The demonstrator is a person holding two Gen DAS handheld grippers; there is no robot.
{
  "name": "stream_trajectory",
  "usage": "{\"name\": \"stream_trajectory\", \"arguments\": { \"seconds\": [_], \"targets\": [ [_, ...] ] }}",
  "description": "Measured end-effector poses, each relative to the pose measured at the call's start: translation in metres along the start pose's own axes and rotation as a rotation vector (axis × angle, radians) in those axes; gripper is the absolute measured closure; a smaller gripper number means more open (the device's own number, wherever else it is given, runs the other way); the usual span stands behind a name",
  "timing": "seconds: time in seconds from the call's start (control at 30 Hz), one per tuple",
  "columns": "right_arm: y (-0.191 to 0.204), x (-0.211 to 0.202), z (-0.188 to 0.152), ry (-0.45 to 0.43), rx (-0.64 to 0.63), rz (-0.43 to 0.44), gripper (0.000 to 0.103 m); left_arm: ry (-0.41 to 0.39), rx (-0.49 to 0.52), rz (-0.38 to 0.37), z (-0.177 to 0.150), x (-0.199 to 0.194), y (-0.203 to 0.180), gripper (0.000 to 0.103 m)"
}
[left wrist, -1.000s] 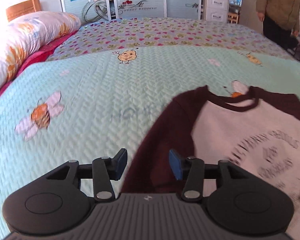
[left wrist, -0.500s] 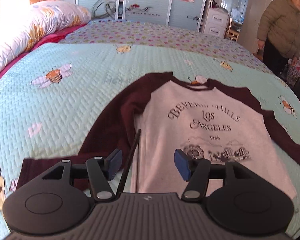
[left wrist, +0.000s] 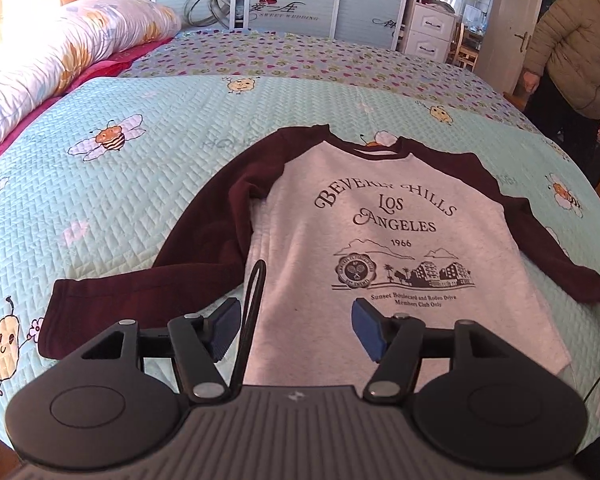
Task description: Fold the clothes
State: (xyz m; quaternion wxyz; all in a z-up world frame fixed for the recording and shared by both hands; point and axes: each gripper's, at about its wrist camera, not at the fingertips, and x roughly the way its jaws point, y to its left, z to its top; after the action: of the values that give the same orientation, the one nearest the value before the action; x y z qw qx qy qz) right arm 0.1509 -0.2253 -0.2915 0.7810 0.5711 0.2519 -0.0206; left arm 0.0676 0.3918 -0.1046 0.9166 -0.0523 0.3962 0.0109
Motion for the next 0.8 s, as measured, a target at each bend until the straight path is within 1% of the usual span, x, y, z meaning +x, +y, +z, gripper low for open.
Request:
{"name": "stream_trajectory", "arguments": {
  "seconds": [0.07, 0.33, 0.37, 0.4, 0.43, 0.47, 0.53, 0.57, 0.6, 0.67, 0.7, 0.8],
  "targets": [
    [0.002, -0.016, 0.001, -0.045, -0.019, 0.020, 0.097, 0.004, 0.002, -0.001, -0.003, -0.004, -0.004, 0.039],
    [0.002, -0.089, 0.035, -0.281, -0.031, 0.079, 0.097, -0.003, 0.026, -0.036, -0.009, -0.015, -0.021, 0.039],
    [0.002, -0.098, 0.039, -0.311, -0.032, 0.086, 0.100, -0.006, 0.030, -0.041, -0.010, -0.016, -0.023, 0.038],
    [0.002, -0.107, 0.043, -0.341, -0.034, 0.093, 0.100, -0.007, 0.033, -0.045, -0.011, -0.017, -0.025, 0.038],
    [-0.004, -0.108, 0.049, -0.324, -0.021, 0.077, 0.100, -0.009, 0.034, -0.051, -0.012, -0.018, -0.026, 0.038],
    [-0.013, -0.106, 0.055, -0.295, 0.003, 0.035, 0.095, -0.010, 0.032, -0.057, -0.013, -0.019, -0.027, 0.038],
    [-0.025, -0.111, 0.053, -0.275, 0.052, -0.008, 0.095, -0.010, 0.028, -0.061, -0.017, -0.022, -0.027, 0.038],
    [-0.027, -0.116, 0.047, -0.277, 0.054, 0.029, 0.092, -0.009, 0.030, -0.066, -0.019, -0.024, -0.027, 0.038],
    [-0.025, -0.116, 0.038, -0.260, 0.040, 0.055, 0.088, -0.006, 0.032, -0.067, -0.021, -0.024, -0.027, 0.038],
    [-0.020, -0.115, 0.020, -0.216, 0.008, 0.094, 0.058, 0.000, 0.033, -0.066, -0.023, -0.024, -0.026, 0.038],
    [-0.019, -0.111, 0.011, -0.190, -0.002, 0.101, 0.054, 0.003, 0.030, -0.067, -0.024, -0.024, -0.026, 0.038],
    [-0.021, -0.093, -0.011, -0.130, 0.034, 0.121, 0.054, 0.012, 0.034, -0.064, -0.027, -0.022, -0.028, 0.038]
  ]
}}
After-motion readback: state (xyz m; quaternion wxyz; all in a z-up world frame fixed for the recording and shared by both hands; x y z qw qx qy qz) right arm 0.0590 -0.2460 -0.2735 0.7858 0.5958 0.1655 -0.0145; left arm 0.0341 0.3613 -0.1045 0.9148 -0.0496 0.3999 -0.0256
